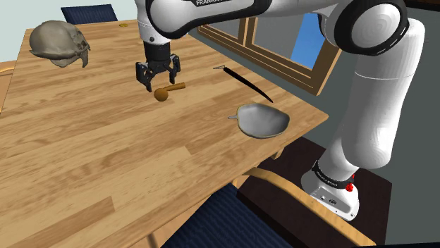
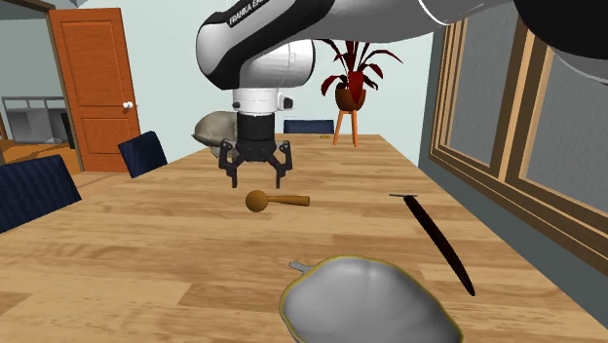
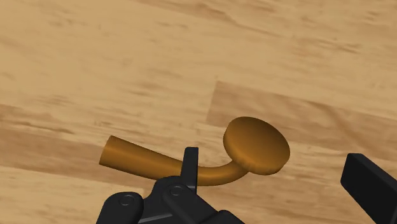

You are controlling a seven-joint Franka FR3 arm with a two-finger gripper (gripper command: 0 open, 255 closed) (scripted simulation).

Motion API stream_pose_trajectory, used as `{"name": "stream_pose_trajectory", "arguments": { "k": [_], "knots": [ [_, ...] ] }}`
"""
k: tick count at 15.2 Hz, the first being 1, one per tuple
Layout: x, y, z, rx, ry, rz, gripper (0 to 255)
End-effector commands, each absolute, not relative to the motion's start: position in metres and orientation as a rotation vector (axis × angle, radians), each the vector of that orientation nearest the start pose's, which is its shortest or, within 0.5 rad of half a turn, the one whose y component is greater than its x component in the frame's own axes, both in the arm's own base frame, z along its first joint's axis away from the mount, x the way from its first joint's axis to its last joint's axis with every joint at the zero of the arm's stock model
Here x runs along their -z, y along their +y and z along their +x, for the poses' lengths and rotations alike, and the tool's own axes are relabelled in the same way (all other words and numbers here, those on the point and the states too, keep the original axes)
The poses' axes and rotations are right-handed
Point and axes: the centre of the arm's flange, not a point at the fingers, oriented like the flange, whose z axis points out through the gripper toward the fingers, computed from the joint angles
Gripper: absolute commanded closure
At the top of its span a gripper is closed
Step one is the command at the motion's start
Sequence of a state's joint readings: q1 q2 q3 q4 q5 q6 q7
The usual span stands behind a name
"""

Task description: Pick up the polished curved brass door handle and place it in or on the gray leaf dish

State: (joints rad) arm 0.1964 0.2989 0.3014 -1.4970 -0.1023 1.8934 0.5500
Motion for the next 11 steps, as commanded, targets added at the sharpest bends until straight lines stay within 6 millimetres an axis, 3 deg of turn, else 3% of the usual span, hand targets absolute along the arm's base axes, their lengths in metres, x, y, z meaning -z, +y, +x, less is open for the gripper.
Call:
{"name": "stream_pose_trajectory", "arguments": {
  "k": [1,4,11],
  "knots": [
    [-0.504,0.289,0.596,0.159,0.066,-3.091,0],
    [-0.485,0.289,0.598,0.159,0.066,-3.091,0],
    [-0.485,0.289,0.598,0.159,0.066,-3.091,0]
  ]
}}
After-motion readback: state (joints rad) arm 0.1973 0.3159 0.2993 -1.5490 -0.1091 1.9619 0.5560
